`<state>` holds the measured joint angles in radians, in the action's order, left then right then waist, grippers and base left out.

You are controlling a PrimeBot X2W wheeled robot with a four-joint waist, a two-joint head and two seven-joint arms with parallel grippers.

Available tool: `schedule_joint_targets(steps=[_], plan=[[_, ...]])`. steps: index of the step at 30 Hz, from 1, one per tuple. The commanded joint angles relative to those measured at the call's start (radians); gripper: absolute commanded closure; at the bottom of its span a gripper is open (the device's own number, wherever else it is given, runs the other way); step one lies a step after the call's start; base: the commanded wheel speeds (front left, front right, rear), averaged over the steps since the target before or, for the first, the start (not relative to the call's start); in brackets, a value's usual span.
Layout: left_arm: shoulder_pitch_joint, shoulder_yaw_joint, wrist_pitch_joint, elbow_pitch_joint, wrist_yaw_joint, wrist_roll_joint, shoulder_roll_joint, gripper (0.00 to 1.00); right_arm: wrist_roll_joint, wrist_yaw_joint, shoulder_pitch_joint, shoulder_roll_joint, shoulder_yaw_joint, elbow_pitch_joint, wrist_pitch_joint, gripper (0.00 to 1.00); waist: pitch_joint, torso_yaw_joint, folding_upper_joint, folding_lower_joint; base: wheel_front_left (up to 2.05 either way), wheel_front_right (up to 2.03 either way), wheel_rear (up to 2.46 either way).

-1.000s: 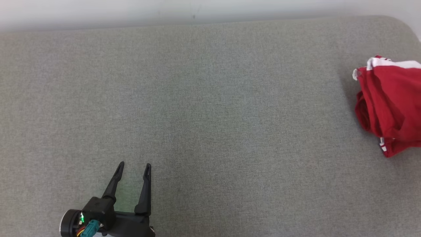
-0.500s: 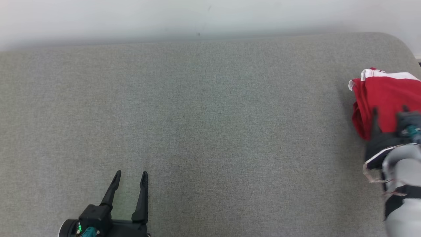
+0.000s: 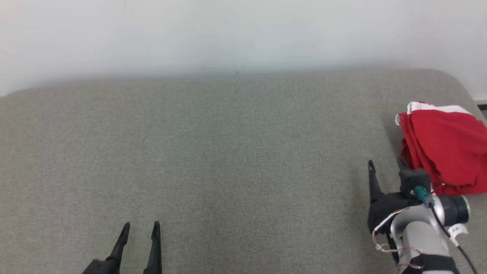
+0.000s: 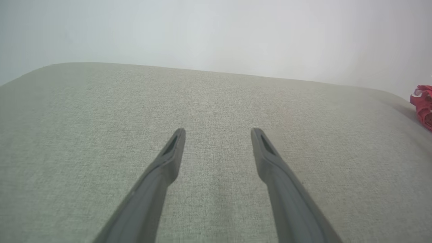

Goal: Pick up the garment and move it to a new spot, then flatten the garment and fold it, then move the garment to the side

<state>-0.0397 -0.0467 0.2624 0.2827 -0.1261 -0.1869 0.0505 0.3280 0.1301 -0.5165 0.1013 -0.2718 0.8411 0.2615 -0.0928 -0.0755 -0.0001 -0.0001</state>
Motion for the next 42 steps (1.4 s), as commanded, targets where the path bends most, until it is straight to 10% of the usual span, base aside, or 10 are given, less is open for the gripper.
schedule_joint_targets(steps=[1, 18, 42], plan=[[0.019, 0.007, 0.003, -0.001, 0.004, -0.011, 0.0, 0.0, -0.018, 0.0, 0.022, -0.013, 0.008, -0.012, 0.004, 0.0, 0.041, 0.009, 0.0001, 0.0001, 0.0, 0.0, 0.0], [0.104, 0.11, 0.003, -0.021, 0.019, 0.037, 0.0, 0.0, -0.338, 0.0, 0.334, -0.051, 0.171, -0.316, 0.004, 0.0, 0.122, 0.042, 0.0001, 0.0001, 0.0, 0.0, 0.0], [0.103, 0.134, 0.003, -0.022, 0.025, 0.029, 0.0, 0.0, -0.401, 0.0, 0.414, -0.051, 0.237, -0.407, 0.004, 0.0, 0.108, 0.032, 0.0001, 0.0001, 0.0, 0.0, 0.0]])
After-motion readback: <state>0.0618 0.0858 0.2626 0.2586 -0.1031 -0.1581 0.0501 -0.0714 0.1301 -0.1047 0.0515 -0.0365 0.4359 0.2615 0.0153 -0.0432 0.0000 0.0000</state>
